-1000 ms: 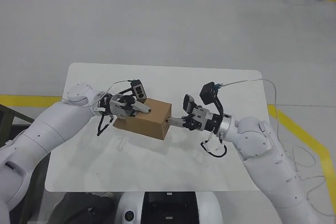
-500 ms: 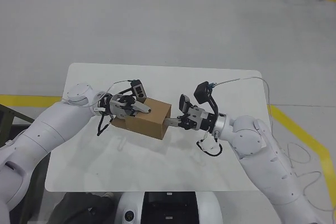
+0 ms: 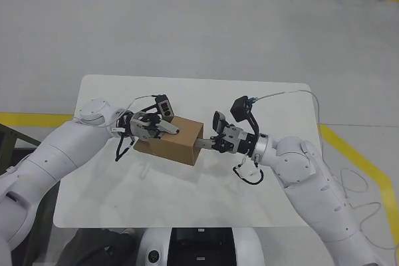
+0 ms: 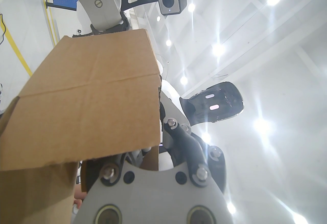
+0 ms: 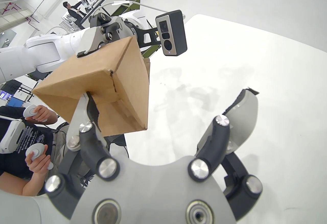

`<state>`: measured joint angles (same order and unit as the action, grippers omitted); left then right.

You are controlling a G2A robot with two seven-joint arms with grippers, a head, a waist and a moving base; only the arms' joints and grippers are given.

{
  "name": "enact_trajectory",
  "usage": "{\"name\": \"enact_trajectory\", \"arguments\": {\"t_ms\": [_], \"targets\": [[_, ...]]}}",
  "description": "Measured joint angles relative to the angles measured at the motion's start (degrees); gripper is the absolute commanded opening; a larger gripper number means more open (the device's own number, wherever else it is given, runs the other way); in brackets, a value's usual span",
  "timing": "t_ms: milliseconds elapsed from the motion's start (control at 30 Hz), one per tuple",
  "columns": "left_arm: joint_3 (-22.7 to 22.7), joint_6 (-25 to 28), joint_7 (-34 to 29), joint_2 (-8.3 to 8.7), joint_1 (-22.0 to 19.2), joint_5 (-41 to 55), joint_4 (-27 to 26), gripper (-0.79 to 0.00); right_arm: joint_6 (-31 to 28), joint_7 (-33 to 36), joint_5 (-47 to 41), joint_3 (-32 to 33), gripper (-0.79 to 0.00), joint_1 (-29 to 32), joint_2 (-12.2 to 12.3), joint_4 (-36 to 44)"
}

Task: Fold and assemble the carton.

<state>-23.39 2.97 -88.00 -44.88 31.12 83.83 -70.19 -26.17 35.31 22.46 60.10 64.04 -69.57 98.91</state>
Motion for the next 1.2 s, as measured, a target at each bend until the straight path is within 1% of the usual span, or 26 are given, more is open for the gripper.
{"name": "enact_trajectory", "arguments": {"t_ms": [333,633,833,1033,1200], "targets": [[0.0,0.0,0.0,0.0,0.0,0.0,0.0,-0.785,0.08,0.05,0.09,0.33,0.0,0.4,0.22,0.54],[0.0,0.0,0.0,0.0,0.0,0.0,0.0,-0.785,-0.11,0.39,1.5,6.15,0.0,6.46,1.77,5.11],[-0.14,0.1,0.37,-0.01,0.15,-0.28,-0.21,-0.785,-1.92,-0.88,0.95,9.48,0.0,9.46,2.5,7.09],[-2.42,1.17,10.44,0.22,1.53,-7.87,-2.86,-0.785,-4.92,-2.69,2.26,12.34,0.0,11.65,3.13,9.48],[-3.83,0.96,21.25,0.34,2.38,-16.88,-5.36,-0.785,-5.87,-4.18,4.02,13.35,0.0,13.15,3.43,11.04]]}}
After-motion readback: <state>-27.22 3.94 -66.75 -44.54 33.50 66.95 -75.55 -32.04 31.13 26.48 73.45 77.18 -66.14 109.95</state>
